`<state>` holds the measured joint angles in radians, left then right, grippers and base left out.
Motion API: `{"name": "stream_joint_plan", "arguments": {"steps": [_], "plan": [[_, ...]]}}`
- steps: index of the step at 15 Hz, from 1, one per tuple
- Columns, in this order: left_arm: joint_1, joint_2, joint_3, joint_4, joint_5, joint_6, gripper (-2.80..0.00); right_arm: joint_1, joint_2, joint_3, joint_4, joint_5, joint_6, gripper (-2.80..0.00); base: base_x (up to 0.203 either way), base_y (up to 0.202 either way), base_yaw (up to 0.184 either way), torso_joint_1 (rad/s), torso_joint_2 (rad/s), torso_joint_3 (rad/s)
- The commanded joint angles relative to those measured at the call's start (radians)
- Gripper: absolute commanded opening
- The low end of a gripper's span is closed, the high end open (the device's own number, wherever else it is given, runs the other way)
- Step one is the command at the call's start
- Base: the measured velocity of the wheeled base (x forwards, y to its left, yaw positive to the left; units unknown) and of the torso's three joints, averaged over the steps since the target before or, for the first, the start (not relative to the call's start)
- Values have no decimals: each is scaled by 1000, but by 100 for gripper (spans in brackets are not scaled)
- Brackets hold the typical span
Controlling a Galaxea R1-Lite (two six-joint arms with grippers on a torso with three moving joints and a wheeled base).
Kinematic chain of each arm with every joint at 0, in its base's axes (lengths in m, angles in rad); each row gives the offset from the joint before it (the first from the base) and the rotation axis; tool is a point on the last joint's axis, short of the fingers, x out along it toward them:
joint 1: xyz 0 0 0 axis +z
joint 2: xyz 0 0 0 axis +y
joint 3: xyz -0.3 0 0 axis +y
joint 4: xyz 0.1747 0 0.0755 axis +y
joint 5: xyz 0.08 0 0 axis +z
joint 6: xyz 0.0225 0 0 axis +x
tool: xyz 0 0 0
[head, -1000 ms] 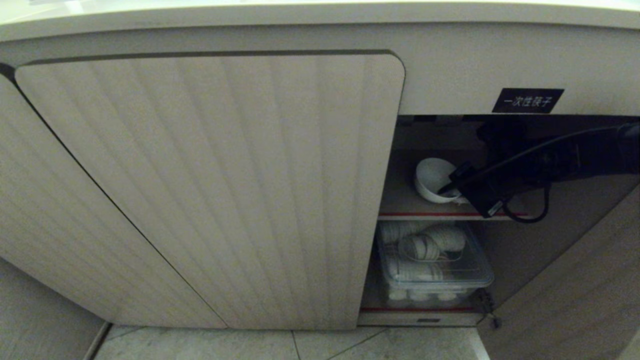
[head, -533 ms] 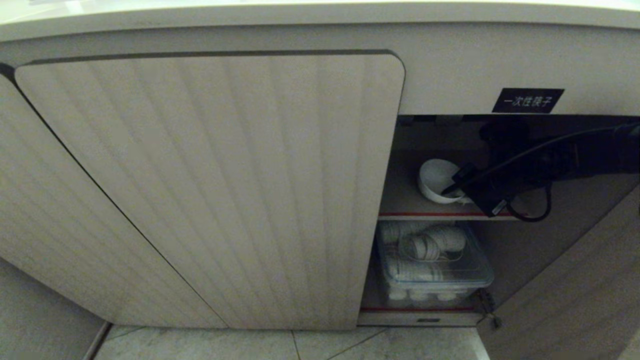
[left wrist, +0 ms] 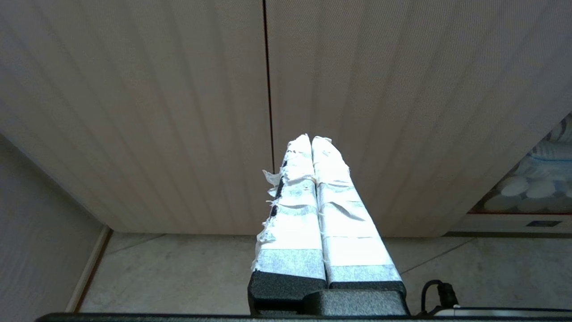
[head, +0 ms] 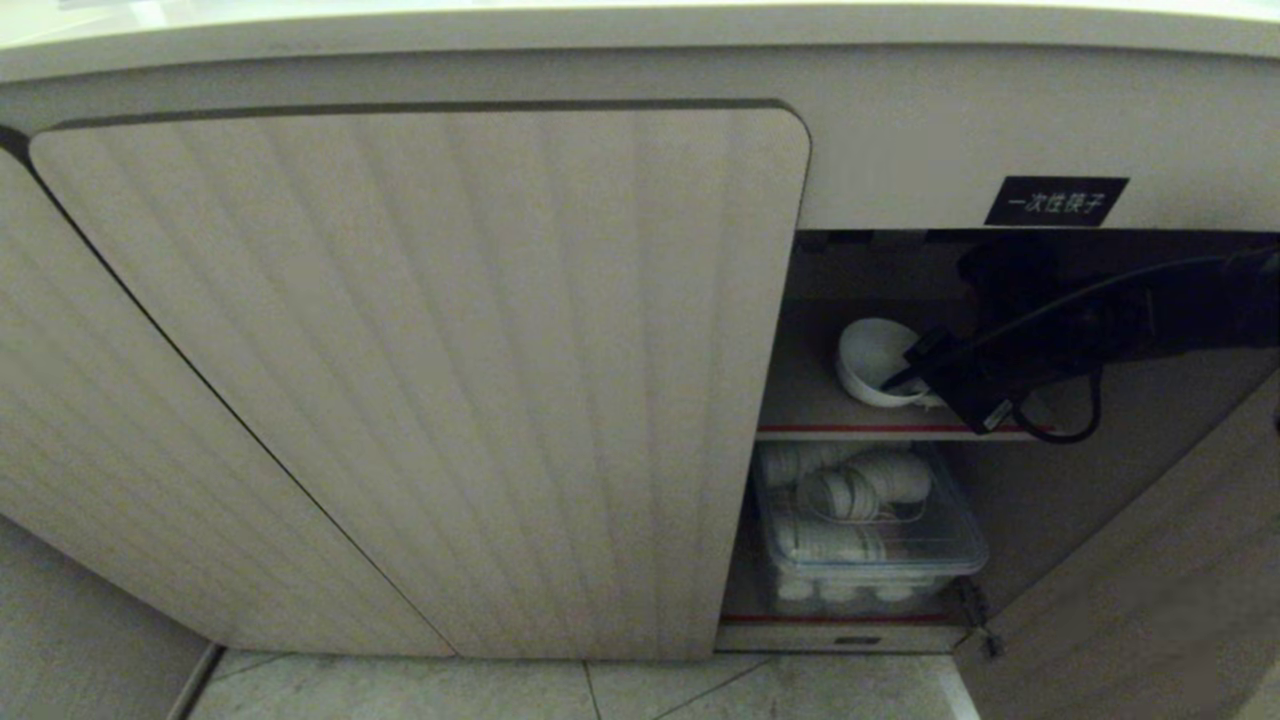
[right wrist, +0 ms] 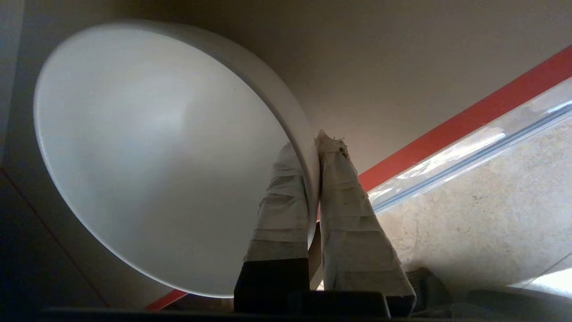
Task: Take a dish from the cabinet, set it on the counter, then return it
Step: Put it back into the cabinet
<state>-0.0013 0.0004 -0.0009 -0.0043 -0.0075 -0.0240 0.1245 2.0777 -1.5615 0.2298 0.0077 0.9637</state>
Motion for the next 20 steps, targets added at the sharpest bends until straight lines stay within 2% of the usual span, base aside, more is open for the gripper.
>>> {"name": "stream_joint_plan", "arguments": {"steps": [1, 8, 11, 20], "plan": [[0, 0, -1, 0, 0, -1, -280, 1, 1, 1, 2, 0, 6, -280, 0, 0, 0, 0, 0, 0], [0, 0, 1, 0, 0, -1, -280, 0, -1, 0, 7, 0, 4, -280, 0, 0, 0, 0, 0, 0], [1, 0, 1, -1, 0, -1, -280, 0, -1, -7, 41, 0, -45, -280, 0, 0, 0, 0, 0, 0], [0, 0, -1, 0, 0, -1, -280, 0, 7, -35, 46, 0, -45, -280, 0, 0, 0, 0, 0, 0]]}}
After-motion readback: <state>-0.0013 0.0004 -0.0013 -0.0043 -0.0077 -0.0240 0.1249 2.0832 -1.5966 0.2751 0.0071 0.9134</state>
